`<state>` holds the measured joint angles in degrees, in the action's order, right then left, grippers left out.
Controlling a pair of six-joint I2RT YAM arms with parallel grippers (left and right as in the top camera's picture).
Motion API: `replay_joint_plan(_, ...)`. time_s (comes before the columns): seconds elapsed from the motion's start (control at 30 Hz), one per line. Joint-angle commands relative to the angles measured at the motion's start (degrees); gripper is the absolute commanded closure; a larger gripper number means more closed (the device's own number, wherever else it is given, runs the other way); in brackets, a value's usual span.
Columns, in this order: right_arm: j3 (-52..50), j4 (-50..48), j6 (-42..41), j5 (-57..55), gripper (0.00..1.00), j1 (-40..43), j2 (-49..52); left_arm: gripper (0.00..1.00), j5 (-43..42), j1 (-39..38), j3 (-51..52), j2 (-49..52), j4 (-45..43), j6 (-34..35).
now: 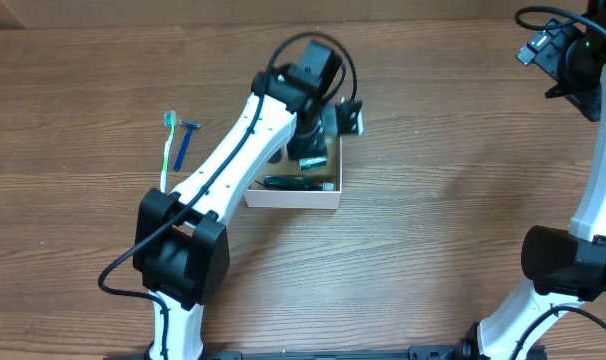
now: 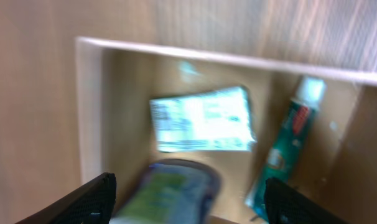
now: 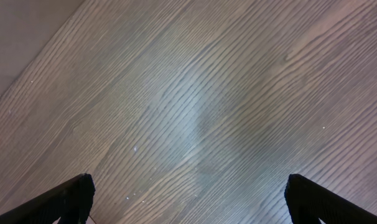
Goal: Pack container
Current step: 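Carry the toothpaste tube into the white box and release it, then move the left gripper to the blue razor and grasp its handle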
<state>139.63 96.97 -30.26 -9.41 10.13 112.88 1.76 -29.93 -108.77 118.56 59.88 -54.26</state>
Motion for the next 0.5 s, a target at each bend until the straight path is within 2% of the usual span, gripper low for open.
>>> replay_joint_plan(0.0,0.24,-0.2,-0.42,-0.35,0.0,0.17,-0.57,0.22,0.9,-0.42,-11.67,-1.11,4.74,11.91)
replay_joint_plan(0.03,0.24,-0.2,-0.42,-0.35,0.0,0.17,-0.57,0.21,1.44,-0.09,-15.3,-1.42,6.58,15.96)
replay_joint_plan(0.1,0.24,-0.2,-0.42,-0.35,0.0,0.17,-0.57,0.0,1.33,0.7,-22.84,-2.23,10.91,22.8)
replay_joint_plan(0.17,0.24,-0.2,-0.42,-0.35,0.0,0.17,-0.57,0.0,0.37,1.51,-28.55,-3.32,15.17,26.56)
replay_joint_plan(0.3,0.24,-0.2,-0.42,-0.35,0.0,0.17,-0.57,0.0,-2.86,4.94,-30.12,-6.67,18.62,29.81)
replay_joint_plan(0.47,0.24,-0.2,-0.42,-0.35,0.0,0.17,-0.57,0.0,-2.93,20.48,-29.51,-5.9,25.24,47.23)
